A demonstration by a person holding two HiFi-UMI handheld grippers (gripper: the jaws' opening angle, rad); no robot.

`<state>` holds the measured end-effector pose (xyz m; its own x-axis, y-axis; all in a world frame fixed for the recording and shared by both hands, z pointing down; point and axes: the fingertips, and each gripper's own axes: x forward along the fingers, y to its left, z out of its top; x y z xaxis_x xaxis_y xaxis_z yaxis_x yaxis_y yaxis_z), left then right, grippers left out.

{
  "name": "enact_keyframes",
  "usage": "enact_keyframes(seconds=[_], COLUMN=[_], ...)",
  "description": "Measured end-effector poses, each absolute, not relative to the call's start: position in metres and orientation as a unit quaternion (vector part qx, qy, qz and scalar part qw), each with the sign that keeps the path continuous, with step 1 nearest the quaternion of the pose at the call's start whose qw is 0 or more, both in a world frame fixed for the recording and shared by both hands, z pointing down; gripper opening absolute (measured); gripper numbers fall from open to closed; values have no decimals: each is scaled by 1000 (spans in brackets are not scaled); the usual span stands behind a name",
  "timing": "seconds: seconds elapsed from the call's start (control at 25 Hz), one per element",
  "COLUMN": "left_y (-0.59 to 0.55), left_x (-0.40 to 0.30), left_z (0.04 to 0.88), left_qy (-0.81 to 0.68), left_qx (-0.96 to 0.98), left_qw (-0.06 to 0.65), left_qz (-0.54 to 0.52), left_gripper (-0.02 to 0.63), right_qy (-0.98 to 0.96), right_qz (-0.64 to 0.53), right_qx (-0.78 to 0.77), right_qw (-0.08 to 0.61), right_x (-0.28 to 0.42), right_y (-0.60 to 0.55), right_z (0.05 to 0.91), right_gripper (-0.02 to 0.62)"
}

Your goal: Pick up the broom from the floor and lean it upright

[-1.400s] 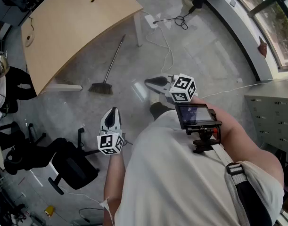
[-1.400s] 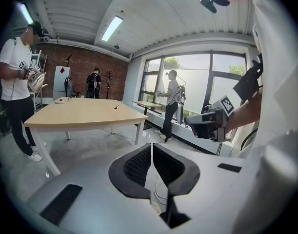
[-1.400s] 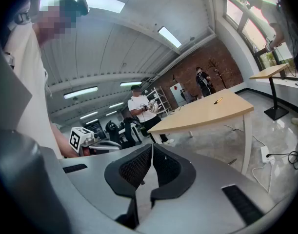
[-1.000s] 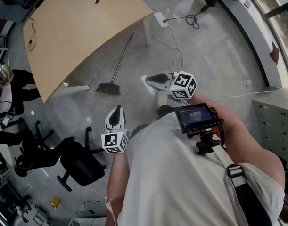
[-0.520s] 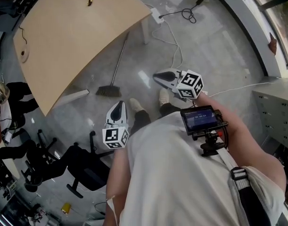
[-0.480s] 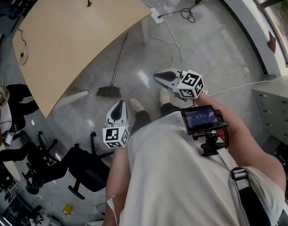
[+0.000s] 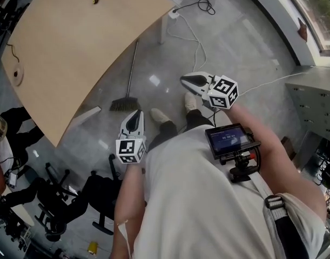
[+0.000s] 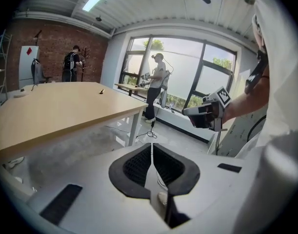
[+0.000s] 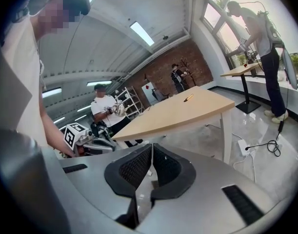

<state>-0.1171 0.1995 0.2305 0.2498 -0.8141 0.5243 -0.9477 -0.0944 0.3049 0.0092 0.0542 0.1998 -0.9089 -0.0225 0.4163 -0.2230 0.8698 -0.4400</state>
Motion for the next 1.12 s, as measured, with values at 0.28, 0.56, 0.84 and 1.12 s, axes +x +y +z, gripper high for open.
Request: enact_keyframes(seconds=[0.28, 0.56, 0.84, 1.12], left_y=[186, 184, 185, 151], left_x=[-137, -96, -93, -73], left_z=[244, 308, 352, 462], left_qy=[-582, -563, -589, -569], left_qx=[742, 735, 707, 700], left_qw=[305, 342, 357, 376], left_qz=[129, 157, 161, 211], left_gripper=[18, 18, 18, 18], right_qy=[-941, -923, -919, -919], right_qz=[260, 280, 277, 271], right_qx=[78, 90, 63, 66], right_qw=[204, 249, 272, 277], right_x=[-6, 42, 51, 72], right_y=[47, 46, 44, -2], right_z=[210, 265, 313, 409], right_gripper=[21, 21, 21, 21])
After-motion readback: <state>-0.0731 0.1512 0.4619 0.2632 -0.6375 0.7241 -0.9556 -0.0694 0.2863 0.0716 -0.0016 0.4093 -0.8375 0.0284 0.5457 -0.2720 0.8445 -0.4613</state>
